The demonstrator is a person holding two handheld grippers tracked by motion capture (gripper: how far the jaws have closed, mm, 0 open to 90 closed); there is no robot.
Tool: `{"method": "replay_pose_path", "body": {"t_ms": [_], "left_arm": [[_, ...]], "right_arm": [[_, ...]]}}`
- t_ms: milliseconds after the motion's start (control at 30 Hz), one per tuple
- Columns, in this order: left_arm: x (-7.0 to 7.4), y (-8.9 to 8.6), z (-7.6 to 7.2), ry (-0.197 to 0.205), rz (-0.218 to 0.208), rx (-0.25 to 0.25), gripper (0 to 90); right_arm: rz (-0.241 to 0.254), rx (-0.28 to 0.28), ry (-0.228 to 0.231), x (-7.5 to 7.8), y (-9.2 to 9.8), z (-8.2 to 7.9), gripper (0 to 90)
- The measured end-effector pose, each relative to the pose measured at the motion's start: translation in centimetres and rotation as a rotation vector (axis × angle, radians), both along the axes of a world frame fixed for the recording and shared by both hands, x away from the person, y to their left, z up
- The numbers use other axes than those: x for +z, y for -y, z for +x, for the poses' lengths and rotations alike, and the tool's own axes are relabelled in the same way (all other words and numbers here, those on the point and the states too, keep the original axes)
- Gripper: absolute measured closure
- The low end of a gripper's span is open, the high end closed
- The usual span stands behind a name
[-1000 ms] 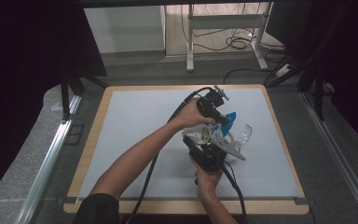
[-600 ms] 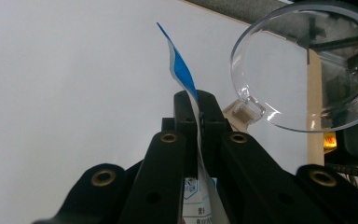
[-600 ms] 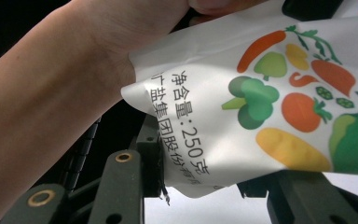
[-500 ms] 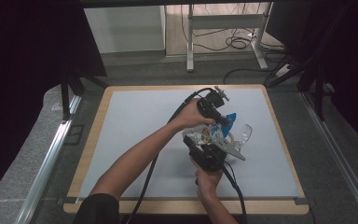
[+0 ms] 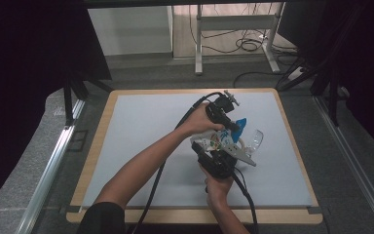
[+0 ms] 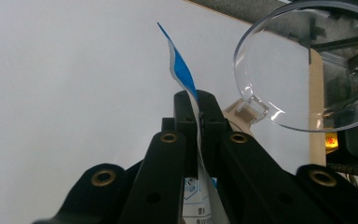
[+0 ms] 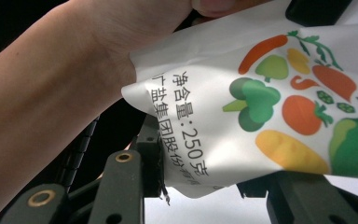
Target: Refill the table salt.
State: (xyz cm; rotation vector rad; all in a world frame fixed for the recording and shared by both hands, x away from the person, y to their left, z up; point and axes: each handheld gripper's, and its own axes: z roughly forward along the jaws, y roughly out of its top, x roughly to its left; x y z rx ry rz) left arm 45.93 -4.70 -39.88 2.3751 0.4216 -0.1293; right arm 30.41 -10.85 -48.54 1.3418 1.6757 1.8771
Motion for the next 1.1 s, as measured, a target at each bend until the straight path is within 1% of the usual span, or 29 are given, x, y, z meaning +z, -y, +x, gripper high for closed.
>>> {"method": "replay_pose_path", "body": {"t_ms": [233, 300, 467, 700, 800, 867, 1033, 1100], "left_arm": [[-0.02, 0.07, -0.04, 0.001, 0.004, 0.001, 89.5], [0.01, 0.12, -0.07, 0.0, 0.002, 0.005, 89.5], [0.26, 0.14, -0.06, 0.005, 0.011, -0.005, 89.5], [0.09, 0.22, -0.1, 0.005, 0.016, -0.008, 89.5], [-0.09, 0.23, -0.14, 0.001, 0.009, 0.001, 89.5], [-0.16, 0.16, -0.09, 0.003, 0.009, -0.004, 89.5], [-0.31, -0.17, -0.12, -0.002, -0.013, 0.005, 89.4], [-0.31, -0.35, -0.25, -0.002, -0.025, 0.007, 89.4]], "right_arm": [[-0.01, 0.007, -0.001, 0.1, 0.09, 0.04, 60.9], [-0.003, 0.005, -0.004, 0.12, 0.07, 0.03, 60.9], [0.01, -0.006, 0.005, 0.09, -0.03, -0.01, 60.9], [0.02, -0.009, 0.003, -0.07, -0.06, -0.11, 60.9], [0.019, -0.006, 0.0, -0.2, -0.01, -0.12, 60.9], [0.016, -0.005, 0.001, -0.26, 0.03, -0.09, 60.9], [0.008, 0.01, -0.004, -0.49, 0.16, -0.06, 60.8], [-0.007, 0.018, 0.003, -0.59, 0.19, -0.08, 60.8]]}}
